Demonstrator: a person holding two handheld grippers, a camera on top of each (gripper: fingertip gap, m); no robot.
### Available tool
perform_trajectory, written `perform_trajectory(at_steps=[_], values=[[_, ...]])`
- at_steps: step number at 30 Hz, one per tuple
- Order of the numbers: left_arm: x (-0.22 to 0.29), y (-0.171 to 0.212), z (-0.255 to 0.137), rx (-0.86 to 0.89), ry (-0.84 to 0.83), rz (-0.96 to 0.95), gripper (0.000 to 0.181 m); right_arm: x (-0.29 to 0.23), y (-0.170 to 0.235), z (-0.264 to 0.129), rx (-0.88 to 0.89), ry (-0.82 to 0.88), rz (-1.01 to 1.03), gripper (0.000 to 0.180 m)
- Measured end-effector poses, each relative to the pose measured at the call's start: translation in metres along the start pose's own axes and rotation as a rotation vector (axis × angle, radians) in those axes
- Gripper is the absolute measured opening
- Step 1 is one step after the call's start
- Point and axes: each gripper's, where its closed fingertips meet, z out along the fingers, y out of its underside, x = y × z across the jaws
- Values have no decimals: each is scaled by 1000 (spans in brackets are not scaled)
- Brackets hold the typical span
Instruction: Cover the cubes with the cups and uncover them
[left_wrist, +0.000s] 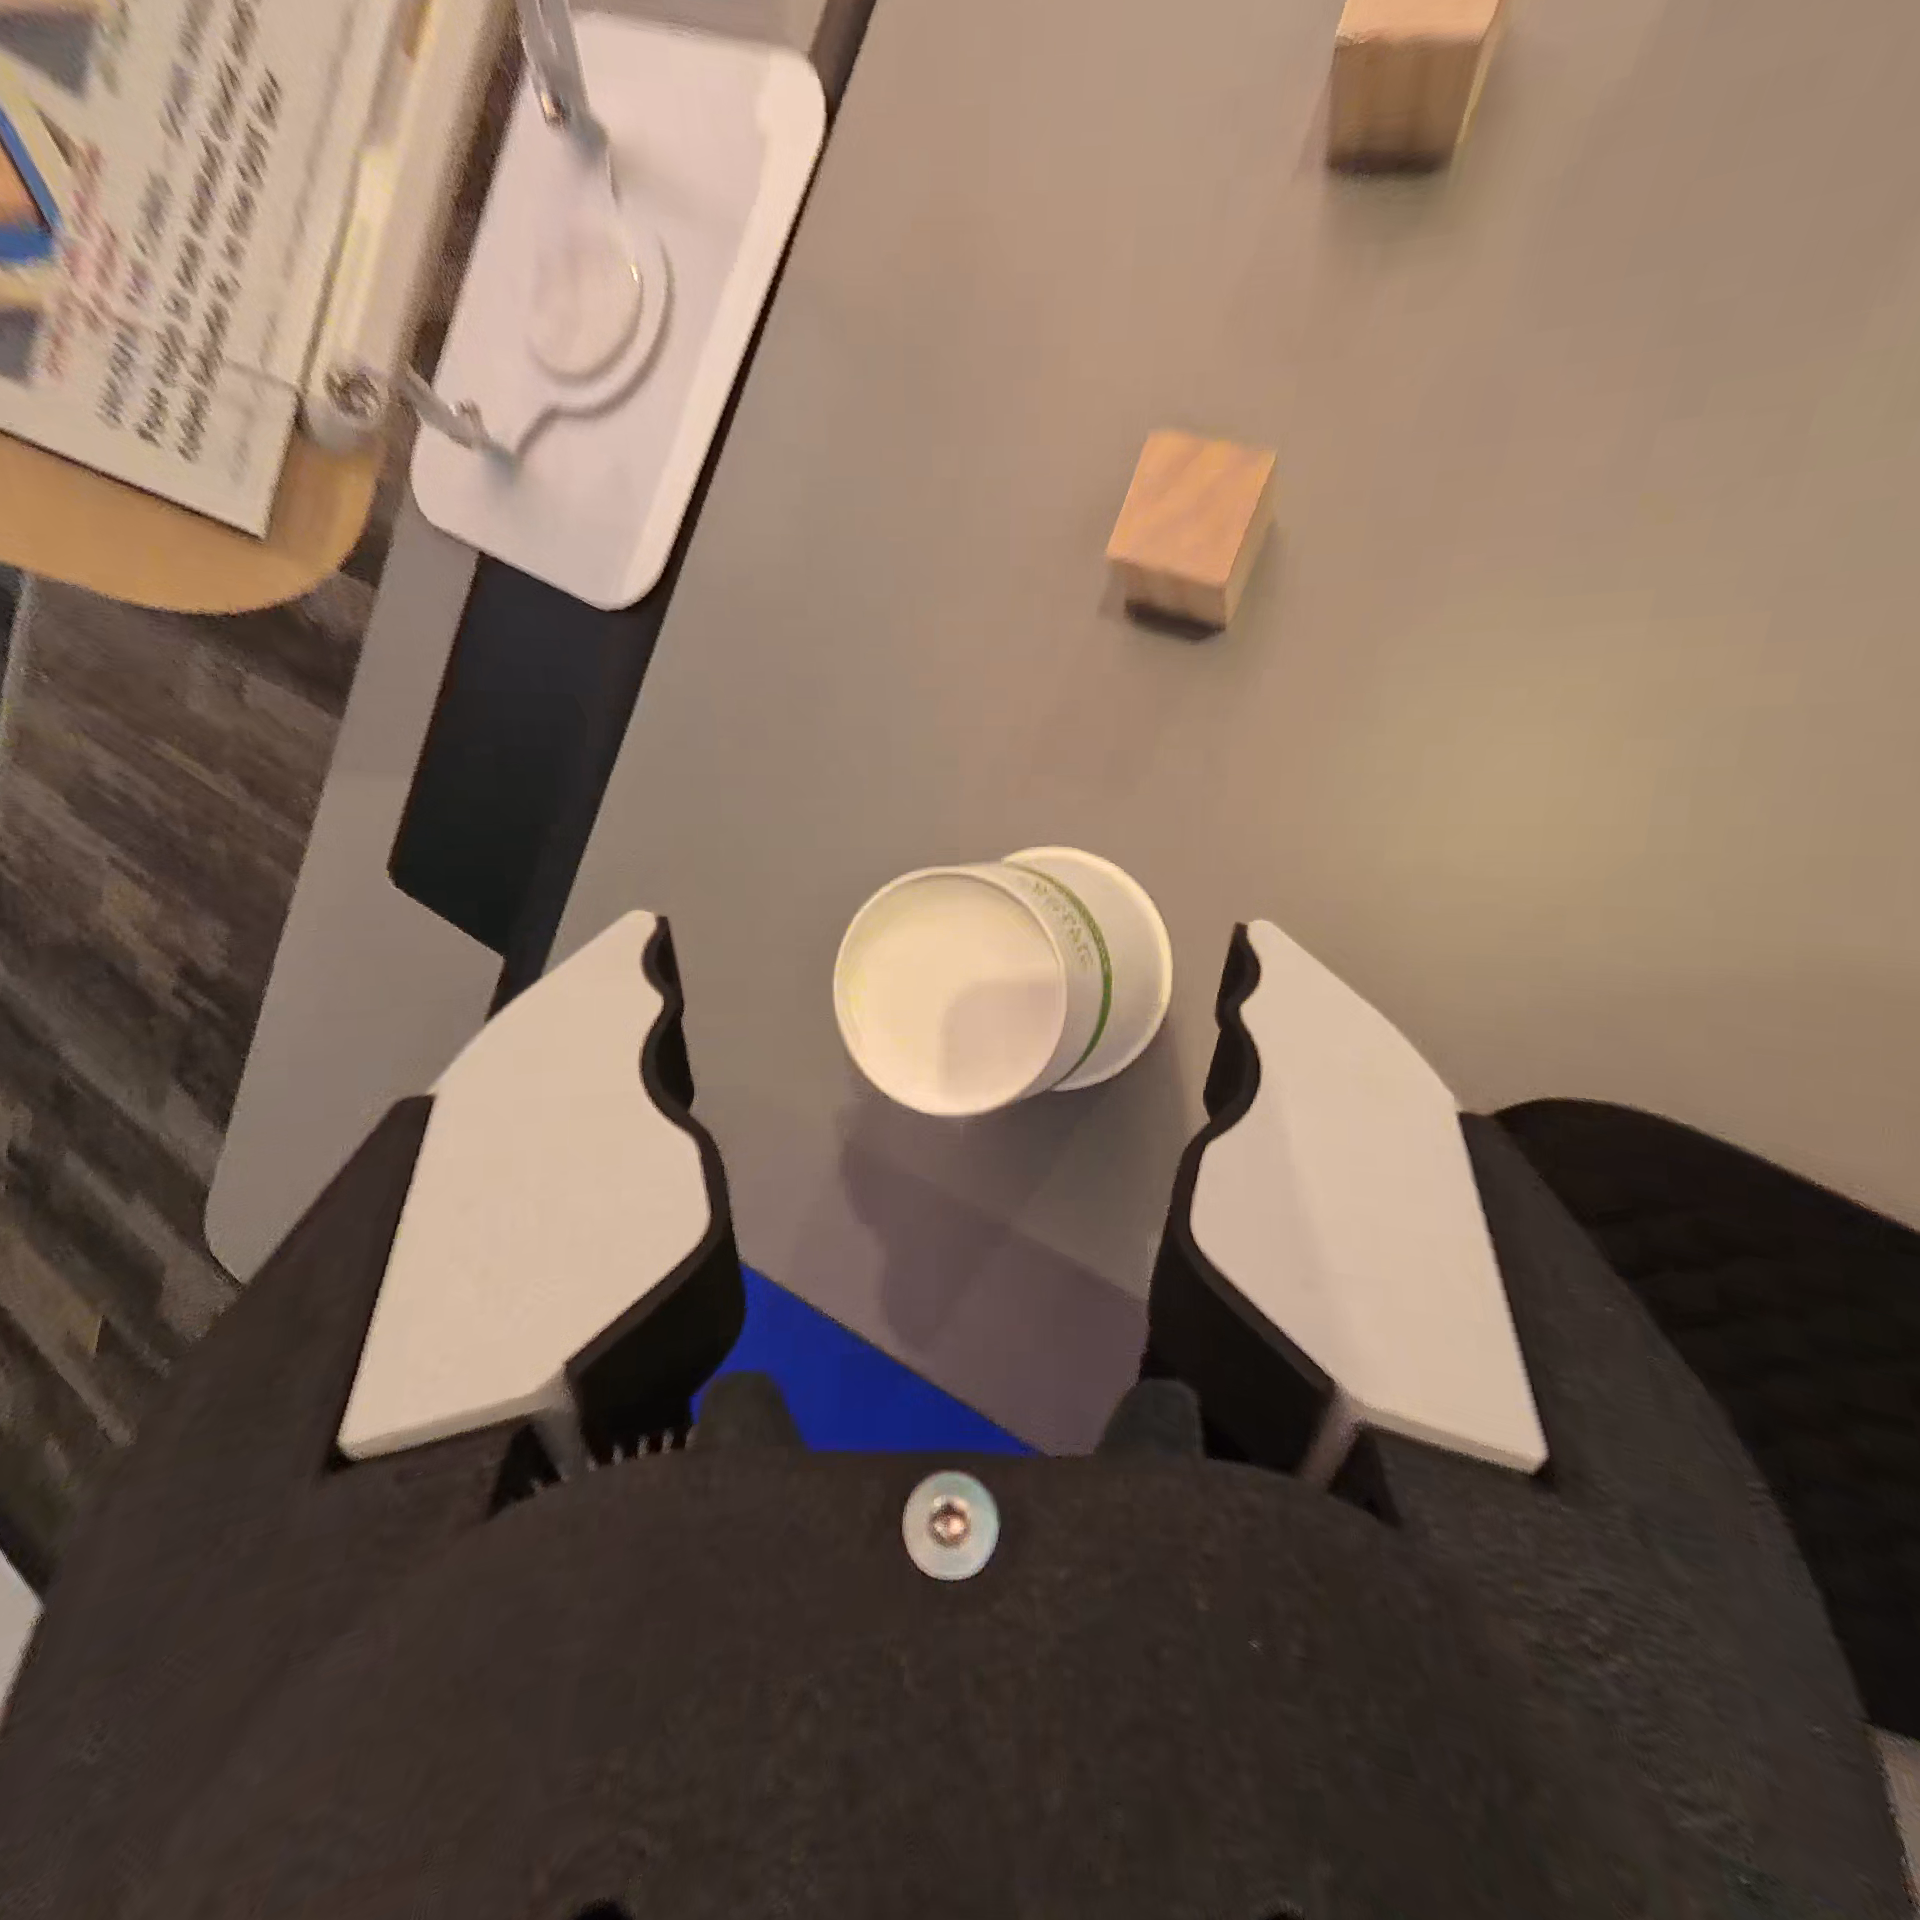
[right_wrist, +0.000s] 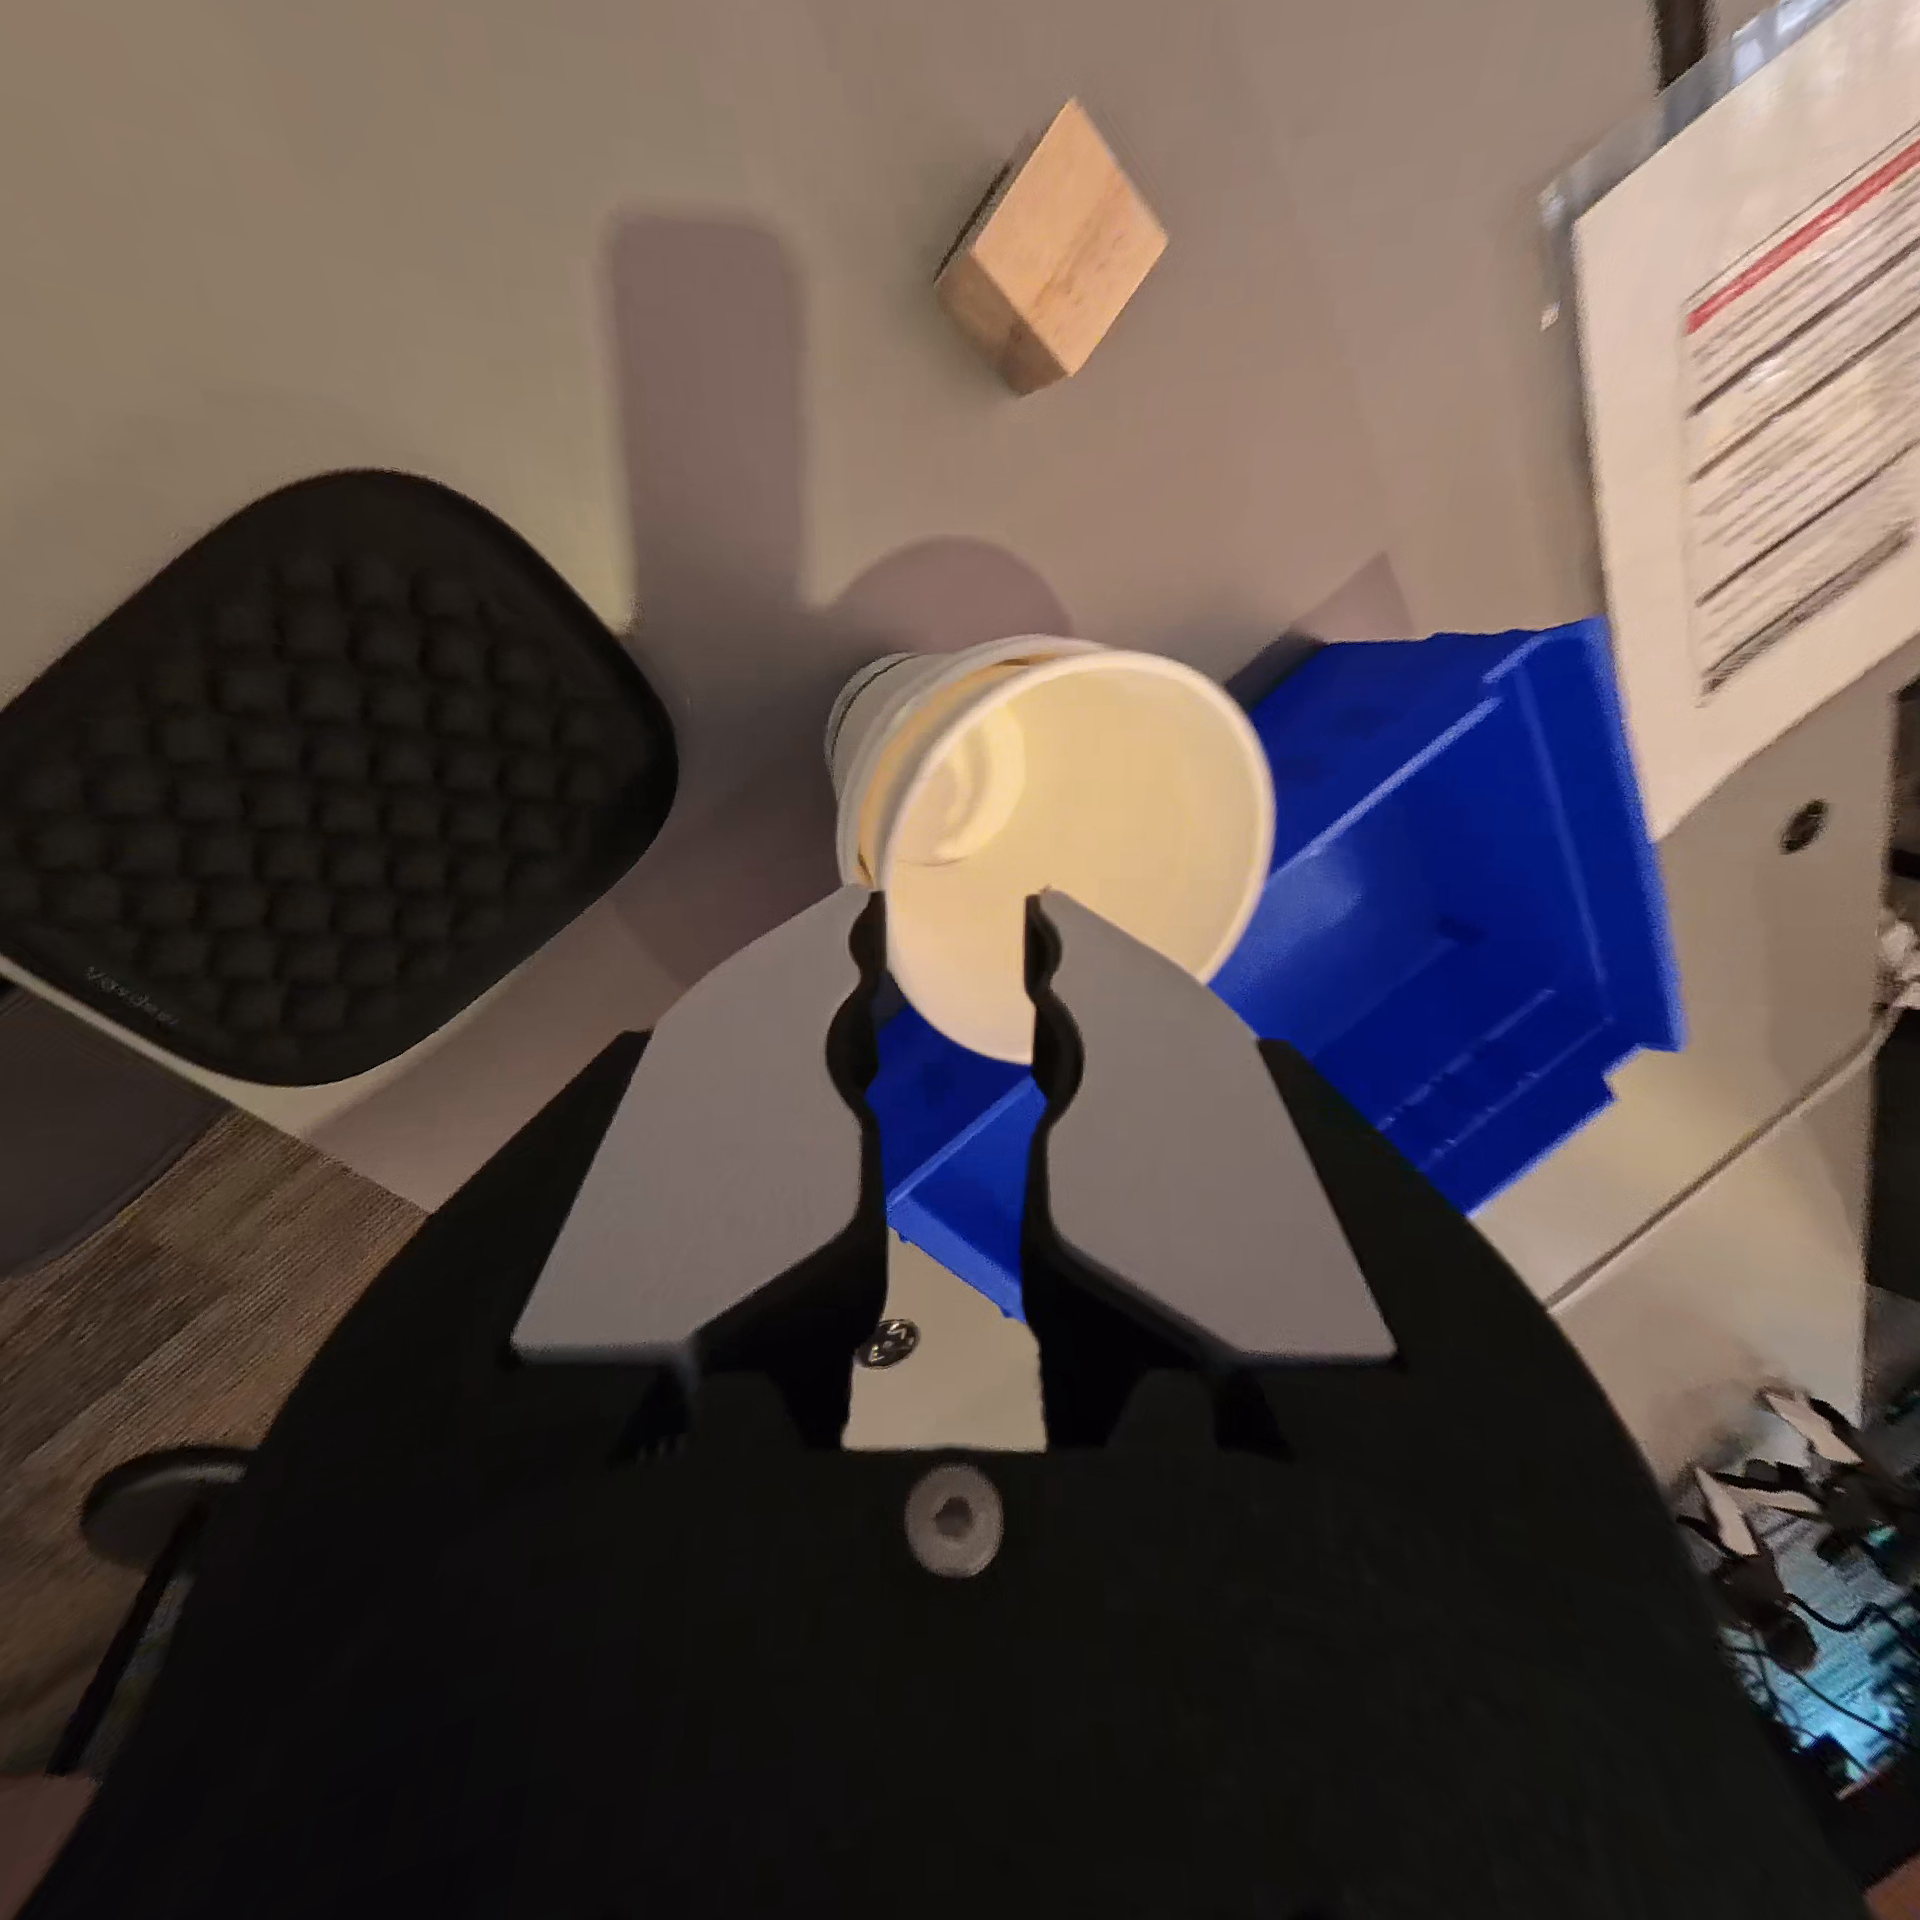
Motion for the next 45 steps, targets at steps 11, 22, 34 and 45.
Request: perform_trajectory(at_steps=[11, 22, 34, 45], values=[[-4, 53, 57, -339, 78, 37, 106, -28, -24, -46, 122, 118, -105, 27], [-1, 51, 68, -250, 143, -26, 79, -42, -27, -46, 174, 108, -134, 25], [-19, -20, -31, 136, 95, -78, 78, -46, -98, -65, 494, 132, -130, 24], [49, -138, -131, 753, 142, 7, 78, -114, -250, -118, 1274, -401, 112, 53]])
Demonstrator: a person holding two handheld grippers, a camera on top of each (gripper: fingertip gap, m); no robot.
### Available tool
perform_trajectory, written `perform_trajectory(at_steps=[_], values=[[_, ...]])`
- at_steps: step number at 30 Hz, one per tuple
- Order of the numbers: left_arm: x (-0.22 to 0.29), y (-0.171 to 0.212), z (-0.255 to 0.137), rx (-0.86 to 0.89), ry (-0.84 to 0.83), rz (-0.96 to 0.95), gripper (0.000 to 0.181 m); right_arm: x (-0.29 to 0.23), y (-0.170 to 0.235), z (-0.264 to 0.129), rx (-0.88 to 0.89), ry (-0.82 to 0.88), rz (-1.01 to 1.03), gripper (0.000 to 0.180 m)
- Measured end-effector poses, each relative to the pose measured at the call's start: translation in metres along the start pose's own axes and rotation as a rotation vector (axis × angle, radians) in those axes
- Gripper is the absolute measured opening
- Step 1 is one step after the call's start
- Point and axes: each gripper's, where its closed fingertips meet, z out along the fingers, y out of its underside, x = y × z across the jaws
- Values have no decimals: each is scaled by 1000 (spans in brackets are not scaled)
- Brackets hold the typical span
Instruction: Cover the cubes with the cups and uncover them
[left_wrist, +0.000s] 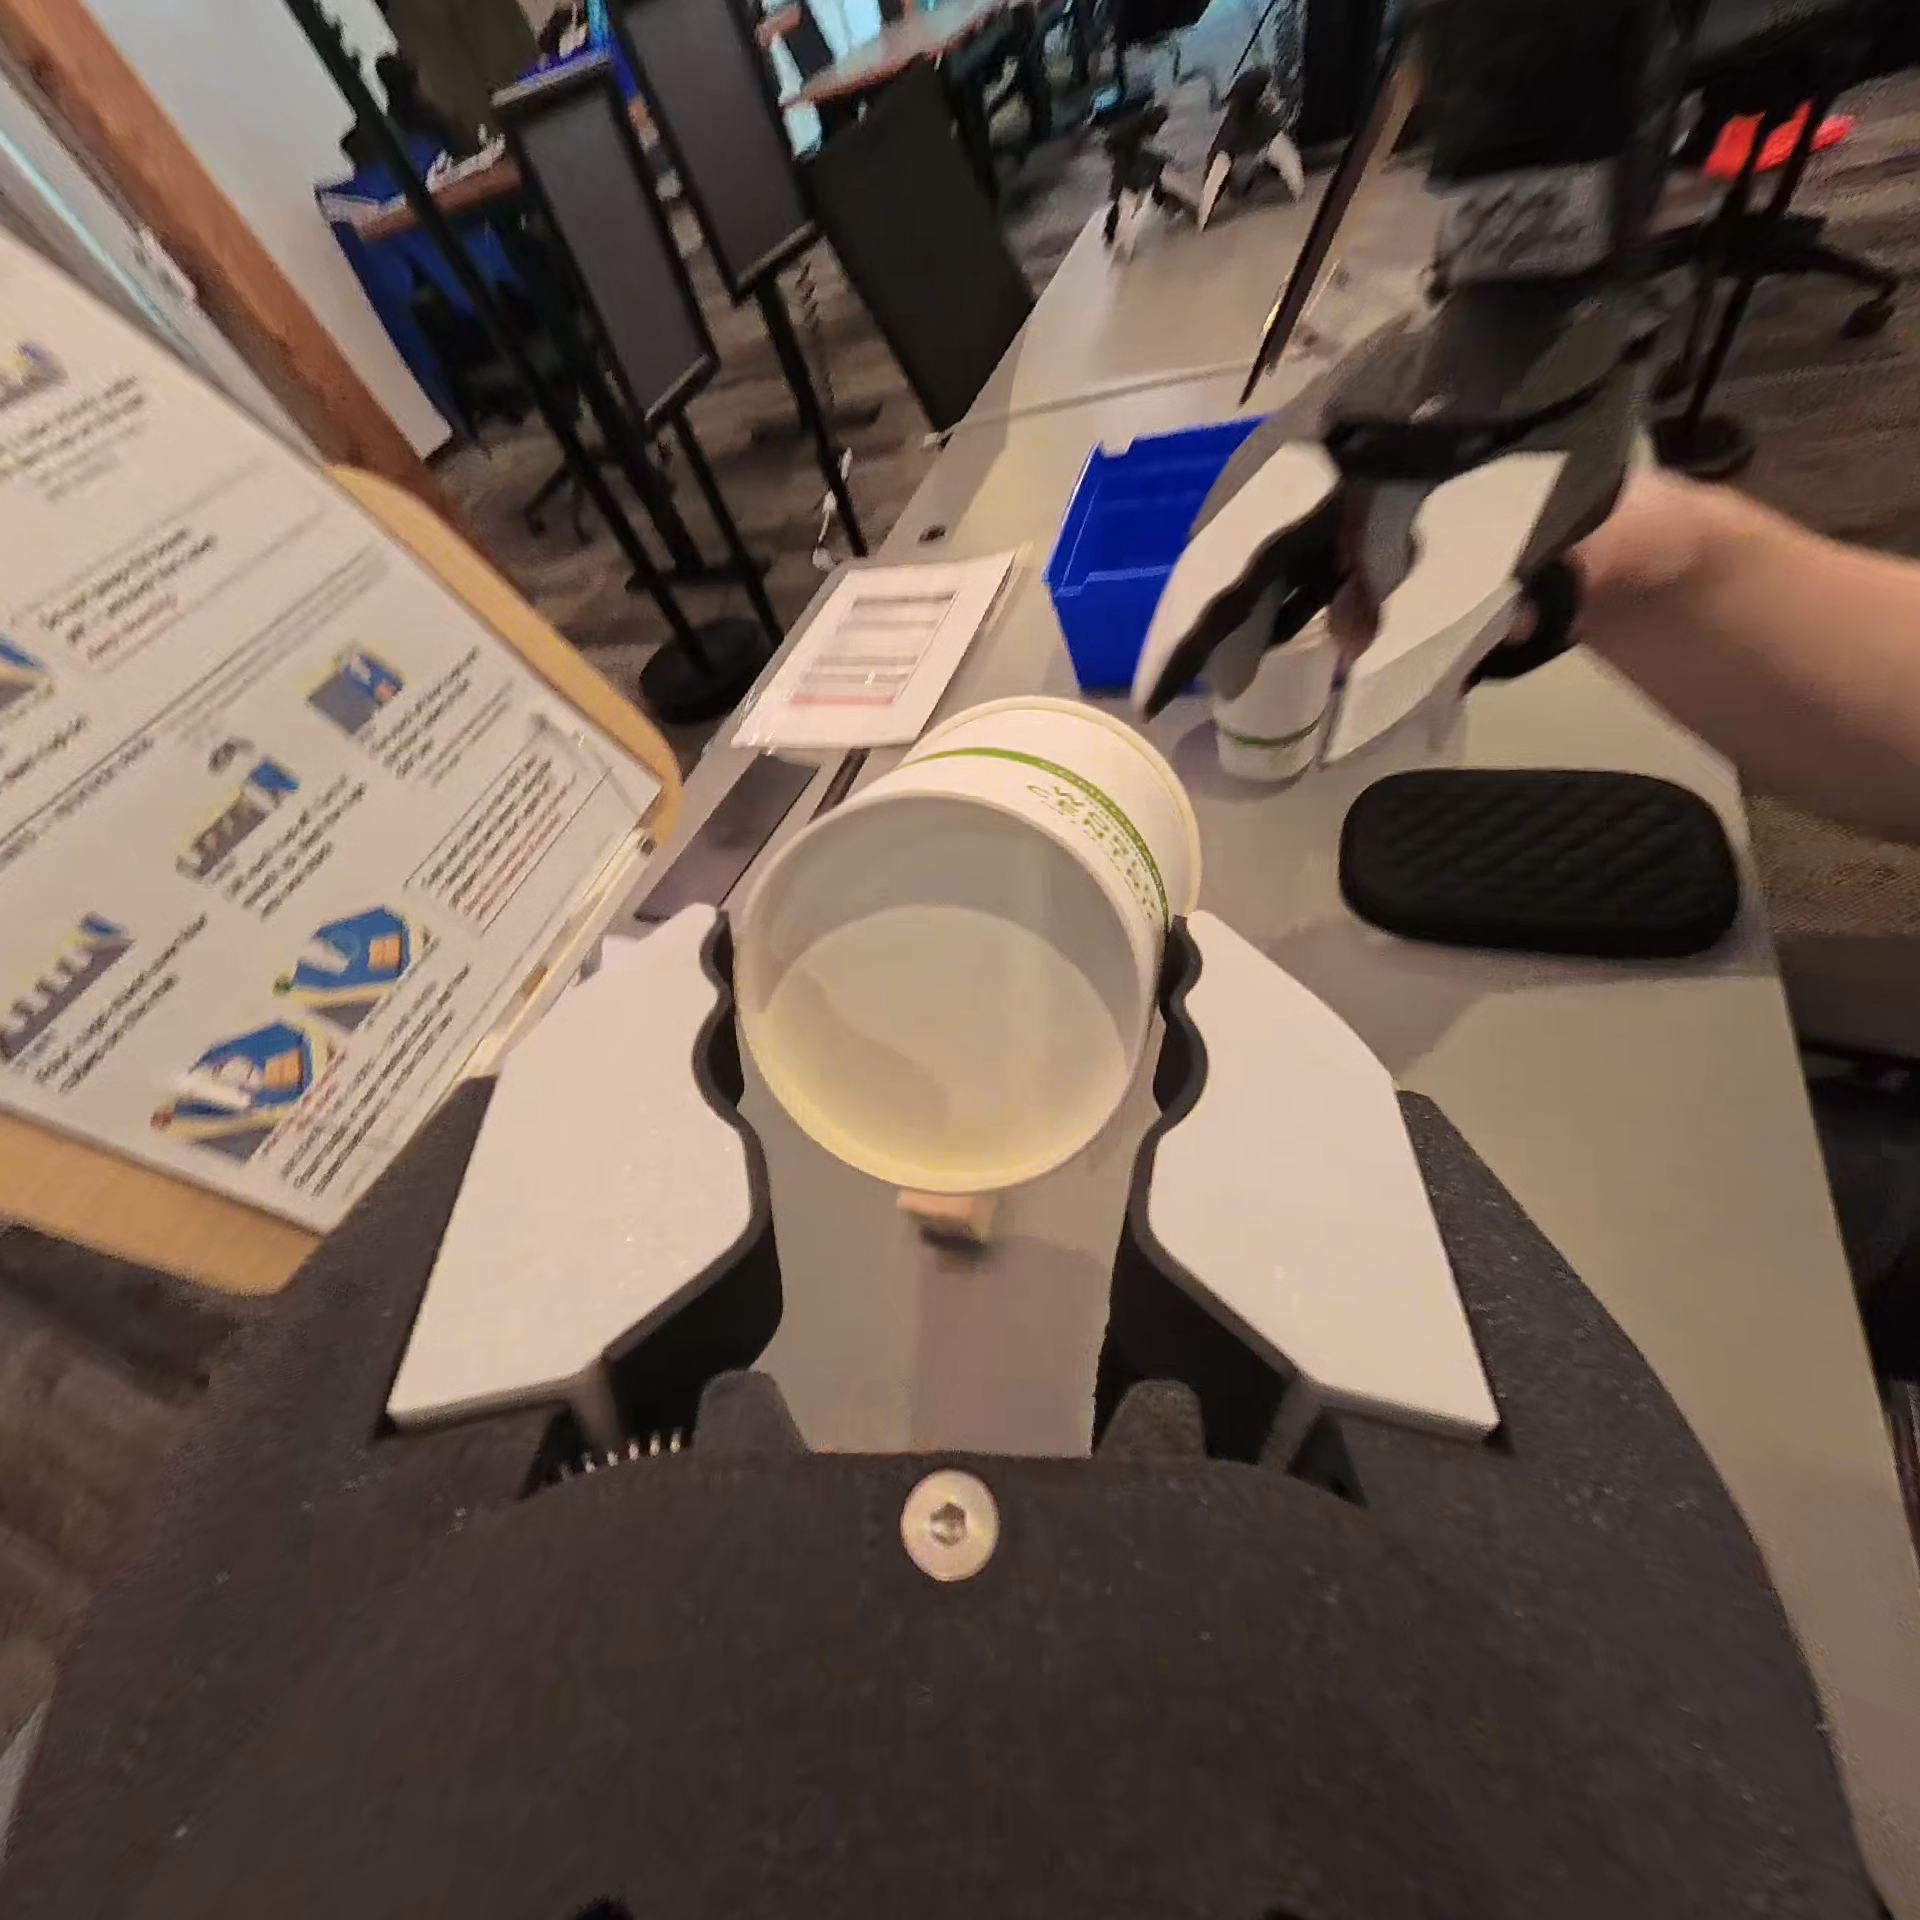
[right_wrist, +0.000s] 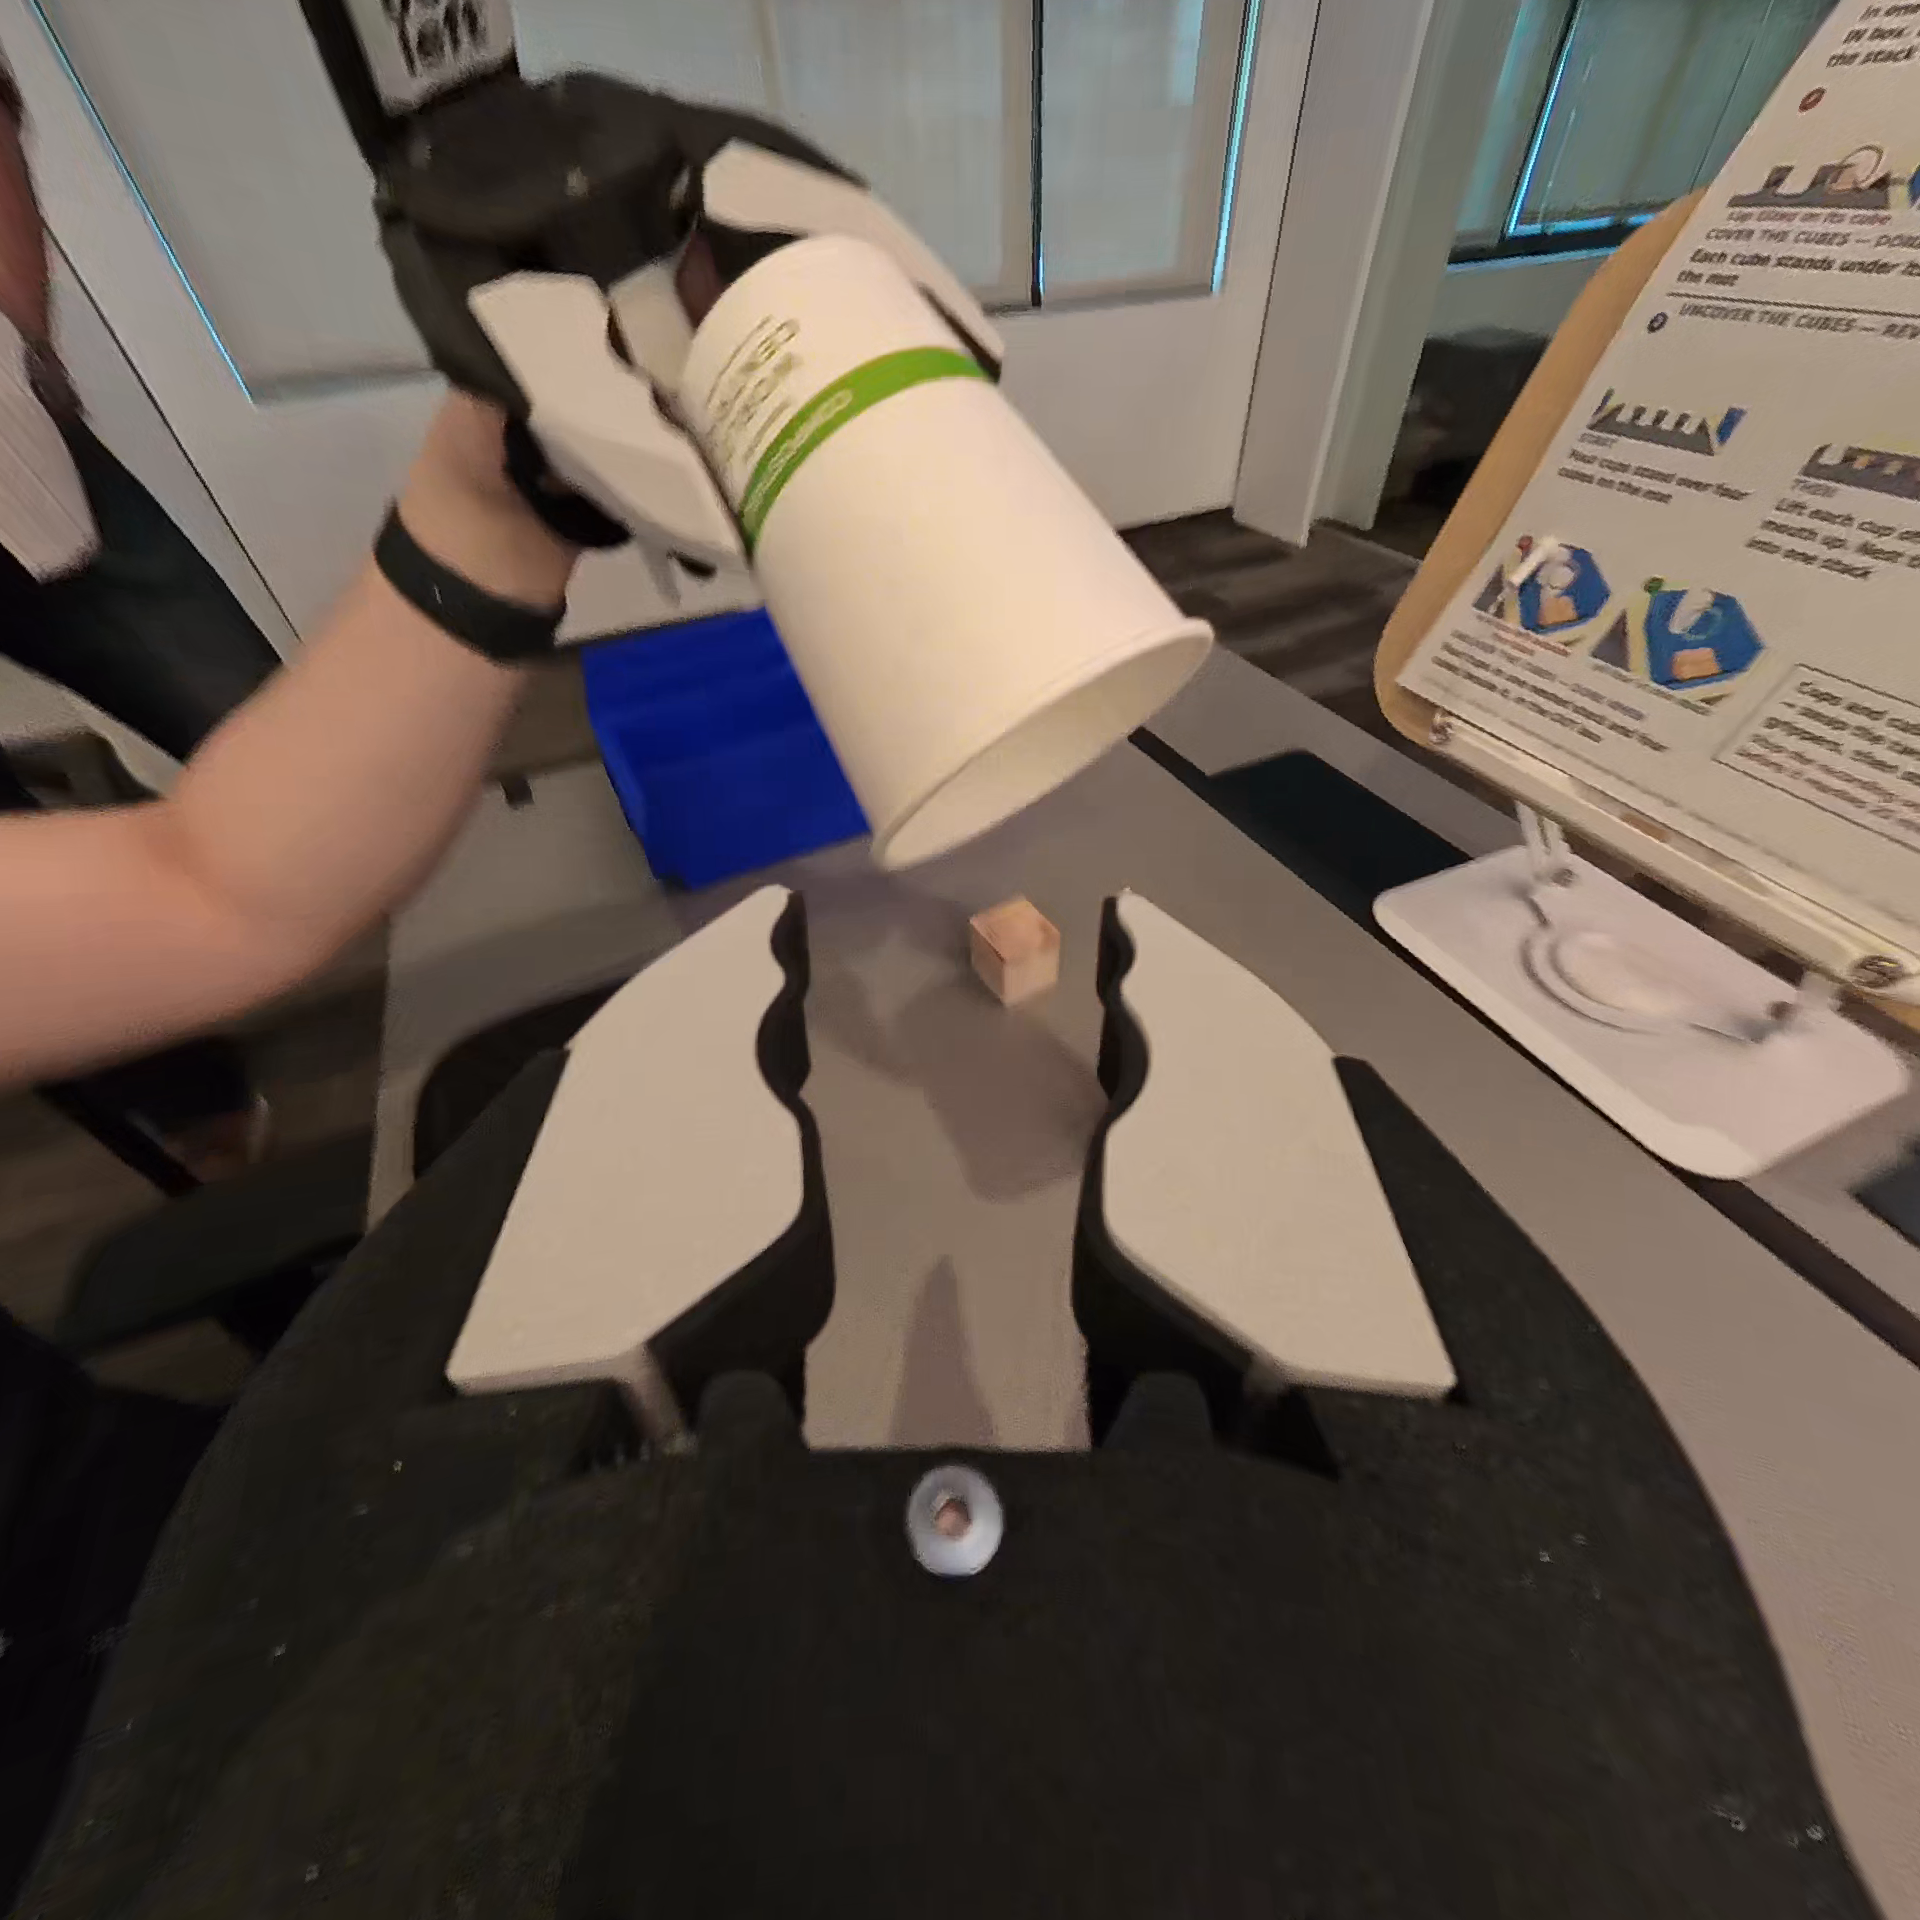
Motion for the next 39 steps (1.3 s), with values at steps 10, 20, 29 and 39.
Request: perform_trajectory(at_steps=[10, 20, 29, 39], values=[[39, -15, 24, 129, 155, -25, 80, -43, -31, -11, 346, -478, 214, 2], [35, 18, 7, 84, 27, -12, 84, 45, -1, -136, -349, 274, -140, 0], [64, 26, 18, 17, 51, 71, 83, 93, 88, -249, -1278, 393, -28, 0], [71, 37, 23, -23, 77, 56, 82, 107, 168, -237, -1395, 331, 33, 0]])
